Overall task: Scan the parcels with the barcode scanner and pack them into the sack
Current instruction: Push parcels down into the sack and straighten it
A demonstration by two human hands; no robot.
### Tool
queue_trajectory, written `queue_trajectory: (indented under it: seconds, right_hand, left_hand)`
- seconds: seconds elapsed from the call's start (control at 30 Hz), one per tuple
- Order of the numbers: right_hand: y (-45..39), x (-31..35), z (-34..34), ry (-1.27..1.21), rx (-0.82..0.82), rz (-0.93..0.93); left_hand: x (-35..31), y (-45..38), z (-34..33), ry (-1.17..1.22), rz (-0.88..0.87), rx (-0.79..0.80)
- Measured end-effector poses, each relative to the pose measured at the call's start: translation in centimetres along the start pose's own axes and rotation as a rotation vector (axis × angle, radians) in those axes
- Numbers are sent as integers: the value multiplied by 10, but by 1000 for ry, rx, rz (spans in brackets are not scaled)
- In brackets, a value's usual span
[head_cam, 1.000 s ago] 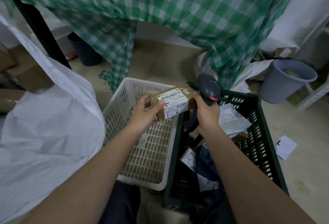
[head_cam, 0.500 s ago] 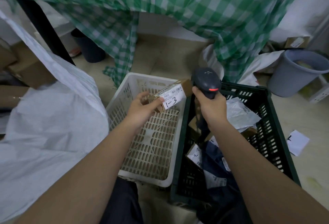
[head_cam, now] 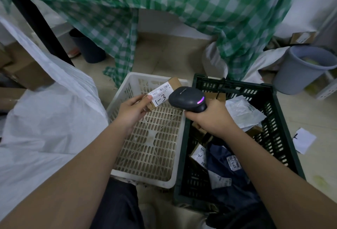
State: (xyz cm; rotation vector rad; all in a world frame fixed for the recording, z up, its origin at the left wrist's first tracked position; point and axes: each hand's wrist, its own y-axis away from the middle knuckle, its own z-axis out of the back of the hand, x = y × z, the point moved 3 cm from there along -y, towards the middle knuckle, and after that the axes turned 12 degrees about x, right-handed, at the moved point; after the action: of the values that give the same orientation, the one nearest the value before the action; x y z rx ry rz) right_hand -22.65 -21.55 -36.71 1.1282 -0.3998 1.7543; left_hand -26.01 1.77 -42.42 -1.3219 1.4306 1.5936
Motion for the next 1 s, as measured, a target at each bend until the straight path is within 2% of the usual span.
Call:
queue_trajectory:
  seconds: [0.27, 0.43, 0.53, 0.7, 0.8, 0.93, 1.0]
  right_hand:
    - [3, 0, 1, -19, -31, -1]
    - [5, 24, 3, -134, -138, 73]
    - [1, 53, -6, -285, -243, 109]
    - [-11, 102, -50, -496, -340, 118]
    - [-12, 132, -85, -383, -261, 120]
    - [-16, 173, -137, -185, -129, 192]
    - [-22, 190, -161, -96, -65, 209]
  left_hand:
    - [-4, 3, 3, 19, -24, 0]
    - [-24, 25, 6, 21, -122, -89]
    - [-43, 54, 15, 40, -202, -162]
    - [-71, 130, 76, -39, -353, -350]
    - [-80, 180, 132, -52, -421, -536]
    - [-78, 220, 213, -97, -391, -784]
    - [-72, 220, 252, -152, -332, -852]
